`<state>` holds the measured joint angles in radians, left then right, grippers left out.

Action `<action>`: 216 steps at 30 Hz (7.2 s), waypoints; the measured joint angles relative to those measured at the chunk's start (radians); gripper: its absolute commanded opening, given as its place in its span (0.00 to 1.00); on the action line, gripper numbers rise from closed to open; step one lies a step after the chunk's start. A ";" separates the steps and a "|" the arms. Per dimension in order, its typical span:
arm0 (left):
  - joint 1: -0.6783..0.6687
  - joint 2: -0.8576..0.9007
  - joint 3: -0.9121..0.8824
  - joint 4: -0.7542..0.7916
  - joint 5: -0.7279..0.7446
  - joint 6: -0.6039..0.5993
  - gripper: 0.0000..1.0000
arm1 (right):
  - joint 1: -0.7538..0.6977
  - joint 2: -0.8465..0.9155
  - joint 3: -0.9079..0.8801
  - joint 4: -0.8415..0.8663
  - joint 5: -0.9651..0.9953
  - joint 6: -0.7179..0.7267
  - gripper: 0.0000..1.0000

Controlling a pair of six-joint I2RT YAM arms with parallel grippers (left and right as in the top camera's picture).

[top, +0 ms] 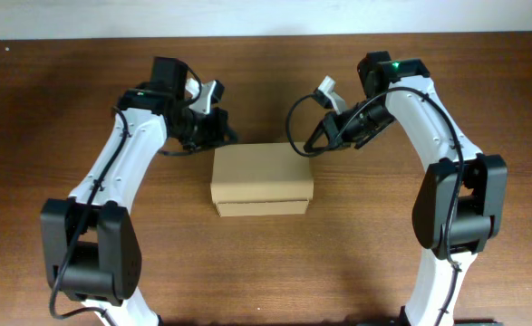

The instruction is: Pack container

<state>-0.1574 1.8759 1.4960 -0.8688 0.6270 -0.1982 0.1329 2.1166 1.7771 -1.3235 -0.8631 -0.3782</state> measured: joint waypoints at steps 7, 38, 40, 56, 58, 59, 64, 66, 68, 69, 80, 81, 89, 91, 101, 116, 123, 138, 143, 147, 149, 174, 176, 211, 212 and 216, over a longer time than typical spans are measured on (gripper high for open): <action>-0.014 -0.047 0.000 -0.054 -0.085 0.015 0.02 | 0.000 -0.027 0.000 -0.034 0.082 -0.015 0.04; -0.278 -0.392 -0.418 0.093 -0.457 -0.103 0.02 | 0.121 -0.335 -0.432 0.190 0.110 -0.018 0.04; -0.278 -0.392 -0.440 0.115 -0.454 -0.116 0.02 | 0.121 -0.335 -0.459 0.210 0.110 -0.018 0.04; -0.277 -0.423 -0.478 0.151 -0.407 -0.162 0.02 | 0.121 -0.335 -0.480 0.235 0.111 0.029 0.04; -0.277 -0.459 -0.476 0.140 -0.399 -0.162 0.02 | 0.121 -0.342 -0.439 0.220 0.111 0.035 0.04; -0.277 -0.490 -0.470 0.134 -0.399 -0.162 0.02 | 0.121 -0.354 -0.406 0.213 0.114 0.039 0.04; -0.277 -0.705 -0.412 0.108 -0.435 -0.162 0.05 | 0.121 -0.460 -0.292 0.197 0.147 0.061 0.04; -0.277 -0.803 -0.398 0.091 -0.463 -0.162 0.08 | 0.121 -0.523 -0.256 0.195 0.172 0.076 0.05; -0.277 -0.893 -0.397 0.072 -0.483 -0.160 0.16 | 0.121 -0.589 -0.236 0.195 0.199 0.092 0.30; -0.277 -0.940 -0.397 0.063 -0.492 -0.155 0.31 | 0.121 -0.620 -0.232 0.194 0.212 0.095 0.44; -0.277 -1.178 -0.396 0.040 -0.513 -0.154 1.00 | 0.121 -0.721 -0.229 0.194 0.286 0.098 0.99; -0.277 -1.182 -0.396 0.040 -0.514 -0.154 1.00 | 0.121 -0.720 -0.229 0.194 0.289 0.099 0.99; -0.277 -1.181 -0.396 0.039 -0.516 -0.154 1.00 | 0.121 -0.719 -0.229 0.194 0.291 0.100 0.99; -0.277 -1.181 -0.396 0.039 -0.516 -0.154 1.00 | 0.121 -0.719 -0.229 0.194 0.291 0.102 0.99; -0.277 -1.184 -0.396 -0.005 -0.558 -0.153 1.00 | 0.121 -0.719 -0.229 0.194 0.292 0.105 0.99; 0.093 -1.551 -0.648 -0.001 -0.674 -0.050 1.00 | 0.121 -0.719 -0.229 0.193 0.298 0.108 0.99; 0.166 -1.753 -0.891 0.058 -0.645 0.003 1.00 | 0.121 -0.719 -0.229 0.193 0.298 0.109 0.99; 0.171 -1.857 -1.271 0.329 -0.623 0.023 1.00 | 0.121 -0.719 -0.229 0.191 0.299 0.109 0.99; 0.171 -1.858 -1.344 0.409 -0.612 0.023 1.00 | 0.121 -0.719 -0.229 0.192 0.299 0.109 0.99; 0.171 -1.859 -1.345 0.422 -0.608 0.024 1.00 | 0.121 -0.719 -0.229 0.191 0.299 0.109 0.99; 0.171 -1.859 -1.345 0.422 -0.608 0.024 1.00 | 0.121 -0.719 -0.229 0.191 0.299 0.109 0.99; 0.171 -1.859 -1.345 0.423 -0.608 0.024 1.00 | 0.121 -0.719 -0.229 0.191 0.299 0.108 0.99; 0.171 -1.859 -1.345 0.423 -0.608 0.023 1.00 | 0.121 -0.719 -0.229 0.191 0.299 0.108 0.99; 0.171 -1.861 -1.347 0.424 -0.608 0.023 1.00 | 0.220 -1.877 -1.222 0.503 0.396 0.105 0.99; 0.171 -1.861 -1.347 0.425 -0.608 0.023 1.00 | 0.220 -1.909 -1.251 0.514 0.396 0.105 0.99; 0.171 -1.861 -1.347 0.425 -0.608 0.024 1.00 | 0.220 -2.012 -1.364 0.537 0.399 0.104 0.99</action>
<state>0.0135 0.0147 0.1486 -0.4438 0.0193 -0.1745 0.3534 0.1043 0.4129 -0.7868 -0.4637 -0.2745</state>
